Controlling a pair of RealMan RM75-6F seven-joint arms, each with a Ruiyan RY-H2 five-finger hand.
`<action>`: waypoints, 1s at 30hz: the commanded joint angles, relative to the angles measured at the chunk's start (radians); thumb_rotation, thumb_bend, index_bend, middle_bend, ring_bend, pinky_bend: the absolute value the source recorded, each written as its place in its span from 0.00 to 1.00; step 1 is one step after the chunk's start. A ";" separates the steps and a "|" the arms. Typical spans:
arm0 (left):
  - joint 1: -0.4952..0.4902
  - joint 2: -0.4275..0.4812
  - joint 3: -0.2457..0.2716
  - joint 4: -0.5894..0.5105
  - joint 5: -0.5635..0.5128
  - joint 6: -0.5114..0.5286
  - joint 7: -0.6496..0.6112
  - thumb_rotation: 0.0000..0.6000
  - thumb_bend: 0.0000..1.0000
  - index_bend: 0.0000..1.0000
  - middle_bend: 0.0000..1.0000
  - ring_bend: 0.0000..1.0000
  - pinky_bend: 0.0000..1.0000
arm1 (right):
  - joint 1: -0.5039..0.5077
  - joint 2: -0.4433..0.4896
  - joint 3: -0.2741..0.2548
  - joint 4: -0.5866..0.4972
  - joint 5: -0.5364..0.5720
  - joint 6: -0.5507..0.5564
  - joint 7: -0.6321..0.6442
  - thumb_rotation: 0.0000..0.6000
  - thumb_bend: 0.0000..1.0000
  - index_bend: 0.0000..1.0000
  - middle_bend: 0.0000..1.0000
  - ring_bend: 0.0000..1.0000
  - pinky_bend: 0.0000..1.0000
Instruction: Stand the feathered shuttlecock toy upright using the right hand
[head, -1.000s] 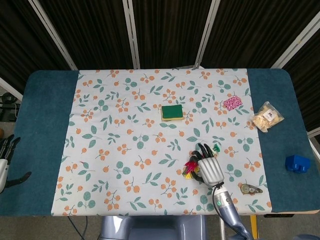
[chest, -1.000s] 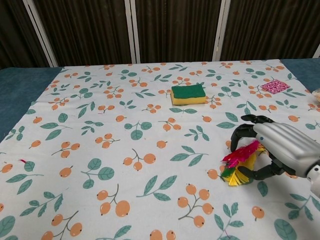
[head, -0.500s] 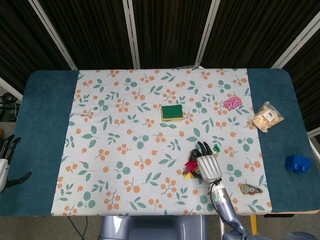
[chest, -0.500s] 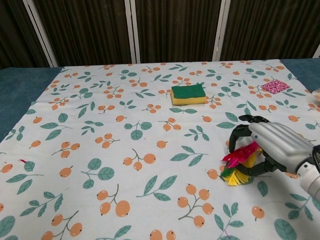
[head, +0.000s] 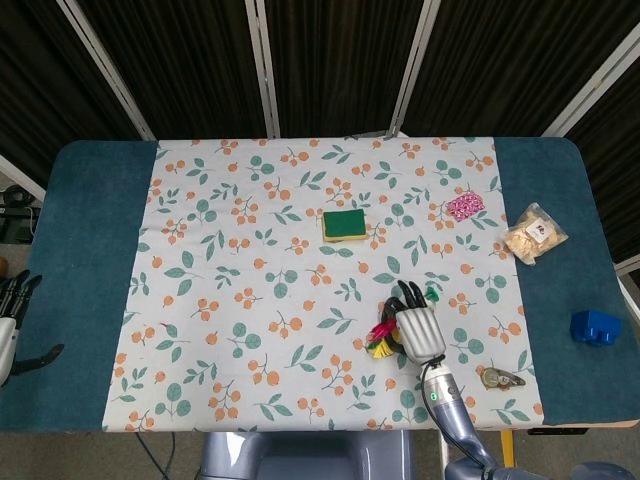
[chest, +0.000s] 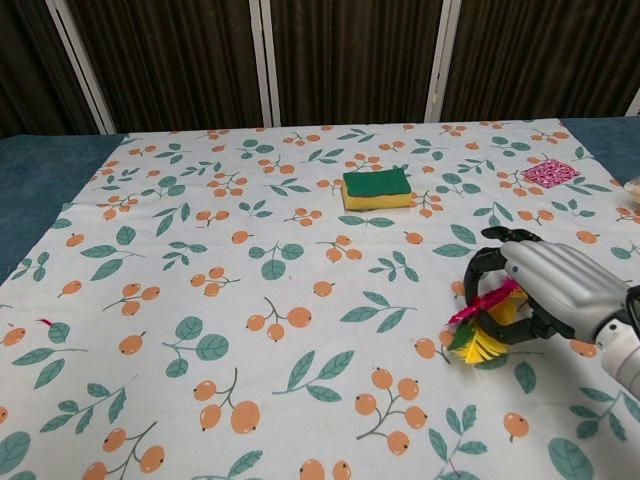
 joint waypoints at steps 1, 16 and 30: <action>0.000 0.000 0.000 0.000 -0.001 0.000 0.000 0.93 0.20 0.00 0.00 0.00 0.00 | 0.000 0.001 -0.001 -0.002 0.000 0.002 0.001 1.00 0.41 0.54 0.33 0.01 0.00; -0.001 0.001 0.000 -0.001 -0.003 -0.004 -0.002 0.93 0.20 0.00 0.00 0.00 0.00 | 0.004 0.004 -0.002 -0.030 -0.001 0.012 0.007 1.00 0.48 0.58 0.34 0.01 0.00; -0.001 0.001 0.001 -0.003 -0.003 -0.003 -0.003 0.93 0.20 0.00 0.00 0.00 0.00 | 0.019 0.061 0.030 -0.183 -0.003 0.034 -0.014 1.00 0.49 0.59 0.35 0.01 0.00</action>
